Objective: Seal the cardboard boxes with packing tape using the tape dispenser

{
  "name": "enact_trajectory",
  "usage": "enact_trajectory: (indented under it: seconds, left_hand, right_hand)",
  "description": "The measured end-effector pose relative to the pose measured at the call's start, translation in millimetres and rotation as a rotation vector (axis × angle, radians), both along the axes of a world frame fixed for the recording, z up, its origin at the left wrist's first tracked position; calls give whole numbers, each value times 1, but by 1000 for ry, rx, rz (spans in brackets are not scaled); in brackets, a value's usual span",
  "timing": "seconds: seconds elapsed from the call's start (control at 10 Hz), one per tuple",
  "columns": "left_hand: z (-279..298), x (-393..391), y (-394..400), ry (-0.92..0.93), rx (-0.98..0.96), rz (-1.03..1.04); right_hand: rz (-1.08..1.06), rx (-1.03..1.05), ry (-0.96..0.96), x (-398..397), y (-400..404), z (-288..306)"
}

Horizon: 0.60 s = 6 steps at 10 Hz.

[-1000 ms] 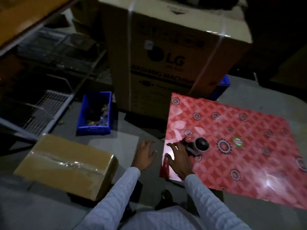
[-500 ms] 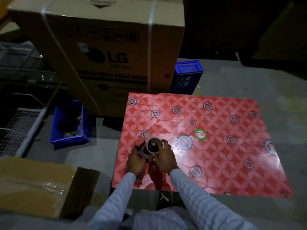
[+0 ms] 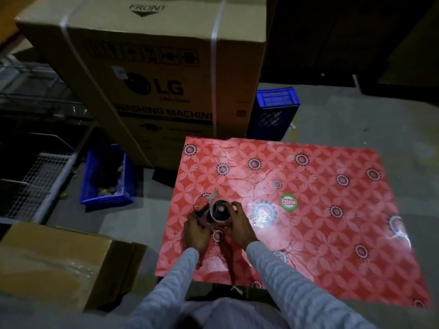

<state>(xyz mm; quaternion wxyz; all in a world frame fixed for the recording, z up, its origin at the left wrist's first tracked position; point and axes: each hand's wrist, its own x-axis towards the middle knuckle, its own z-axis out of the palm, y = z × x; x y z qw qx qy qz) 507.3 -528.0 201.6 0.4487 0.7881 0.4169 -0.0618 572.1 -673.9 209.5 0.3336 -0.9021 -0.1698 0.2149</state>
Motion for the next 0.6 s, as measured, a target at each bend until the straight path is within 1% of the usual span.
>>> enact_trajectory:
  seconds: [0.1,0.3,0.4,0.5,0.6]
  left_hand:
    - [20,17,-5,-63,-27,26]
    - [23,66,-6,-133,-70,76]
    - [28,80,-7,-132,-44,70]
    - [29,91,-10,-85,-52,62]
    - [23,89,-11,-90,-61,84]
  right_hand:
    - [-14,-20,14,24,4,6]
    - [-43,-44,1,74,12,-3]
    - [-35,-40,-39,90,14,-7]
    - [-19,-30,-52,106,15,-13]
    - [-3,-18,-55,108,7,-24]
